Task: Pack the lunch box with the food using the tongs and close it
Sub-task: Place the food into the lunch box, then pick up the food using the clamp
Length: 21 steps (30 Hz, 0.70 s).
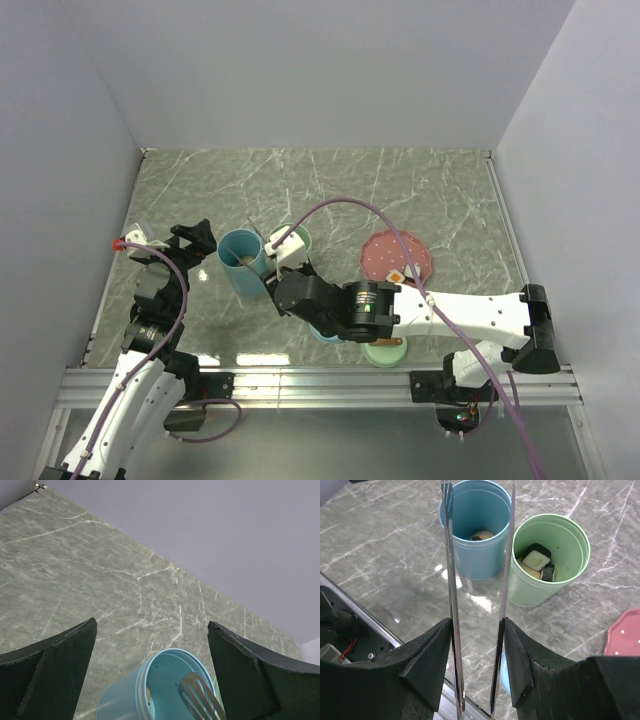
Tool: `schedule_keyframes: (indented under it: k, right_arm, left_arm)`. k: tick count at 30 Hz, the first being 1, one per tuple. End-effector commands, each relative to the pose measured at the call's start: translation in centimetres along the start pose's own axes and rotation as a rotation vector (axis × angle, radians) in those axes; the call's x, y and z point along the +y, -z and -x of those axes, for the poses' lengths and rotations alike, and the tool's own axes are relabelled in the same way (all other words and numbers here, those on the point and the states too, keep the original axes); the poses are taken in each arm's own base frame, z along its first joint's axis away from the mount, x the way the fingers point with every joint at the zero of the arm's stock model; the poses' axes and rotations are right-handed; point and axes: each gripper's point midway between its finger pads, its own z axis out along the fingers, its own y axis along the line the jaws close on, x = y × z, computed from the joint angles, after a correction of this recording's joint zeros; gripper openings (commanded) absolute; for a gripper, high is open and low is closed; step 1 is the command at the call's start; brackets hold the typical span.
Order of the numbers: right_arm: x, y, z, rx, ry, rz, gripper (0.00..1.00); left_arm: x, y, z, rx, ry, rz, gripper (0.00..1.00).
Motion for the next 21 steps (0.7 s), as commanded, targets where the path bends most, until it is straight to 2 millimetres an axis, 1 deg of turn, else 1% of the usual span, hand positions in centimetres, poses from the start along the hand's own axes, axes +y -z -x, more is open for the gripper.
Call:
schedule_keyframes:
  k: [1, 4, 5, 7, 8, 9, 10, 11, 12, 13, 14, 15, 16, 17, 18, 20, 21]
  right_arm:
    - [-0.5, 0.9, 2.8, -0.073, -0.052, -0.02, 0.53]
    - [-1.4, 1.0, 2.8, -0.076, -0.067, -0.048, 0.52]
    - [-1.8, 1.0, 2.5, -0.071, -0.077, -0.063, 0.52]
    - [-3.5, 1.1, 2.3, -0.069, -0.095, -0.11, 0.52]
    - [-4.2, 1.1, 1.7, -0.06, -0.115, -0.131, 0.52]
    - [-5.9, 1.5, 1.8, -0.067, -0.14, -0.169, 0.52]
    - [-6.6, 1.7, 1.5, -0.066, -0.153, -0.187, 0.52]
    - [-7.5, 1.7, 0.3, -0.053, -0.174, -0.214, 0.52]
    - [-8.4, 2.1, -0.1, -0.049, -0.185, -0.234, 0.52]
    - [-10.1, 2.9, -0.5, -0.06, -0.208, -0.269, 0.52]
    - [-10.9, 3.4, -1.1, -0.057, -0.24, -0.291, 0.52]
    - [-11.9, 4.6, -0.9, -0.08, -0.276, -0.297, 0.52]
    - [-12.8, 4.9, -1.8, -0.079, -0.282, -0.324, 0.52]
    - [-13.3, 5.4, -2.0, -0.088, -0.32, -0.333, 0.52]
    - [-14.2, 6.5, -2.3, -0.094, -0.339, -0.344, 0.52]
    - [-15.5, 7.2, -3.9, -0.079, -0.369, -0.385, 0.52]
    - [-15.9, 7.8, -4.1, -0.083, -0.392, -0.388, 0.52]
  left_arm:
    - [-0.6, -0.1, 1.0, -0.028, 0.021, -0.017, 0.99]
    - [-0.7, -0.2, 1.0, -0.029, 0.022, -0.019, 0.99]
    - [-0.7, -0.2, 1.0, -0.027, 0.021, -0.018, 0.99]
    - [-0.8, -0.2, 0.9, -0.025, 0.022, -0.024, 0.99]
    - [-0.8, -0.2, 0.9, -0.026, 0.022, -0.026, 0.99]
    - [-0.9, -0.2, 0.9, -0.026, 0.023, -0.032, 1.0]
    - [-1.0, -0.2, 1.0, -0.028, 0.024, -0.033, 0.99]
    - [-1.0, -0.2, 0.9, -0.026, 0.024, -0.036, 0.99]
    - [-1.1, -0.3, 0.9, -0.027, 0.026, -0.038, 1.0]
    - [-1.2, -0.3, 0.9, -0.026, 0.026, -0.045, 1.0]
    - [-1.3, -0.4, 0.9, -0.023, 0.025, -0.047, 0.99]
    - [-1.3, -0.4, 0.7, -0.019, 0.024, -0.048, 1.0]
    - [-1.4, -0.4, 0.8, -0.019, 0.023, -0.053, 0.99]
    - [-1.5, -0.5, 0.7, -0.017, 0.025, -0.056, 0.99]
    - [-1.5, -0.5, 0.6, -0.015, 0.025, -0.059, 0.99]
    - [-1.6, -0.6, 0.5, -0.01, 0.025, -0.066, 1.0]
    - [-1.7, -0.6, 0.5, -0.008, 0.026, -0.07, 0.99]
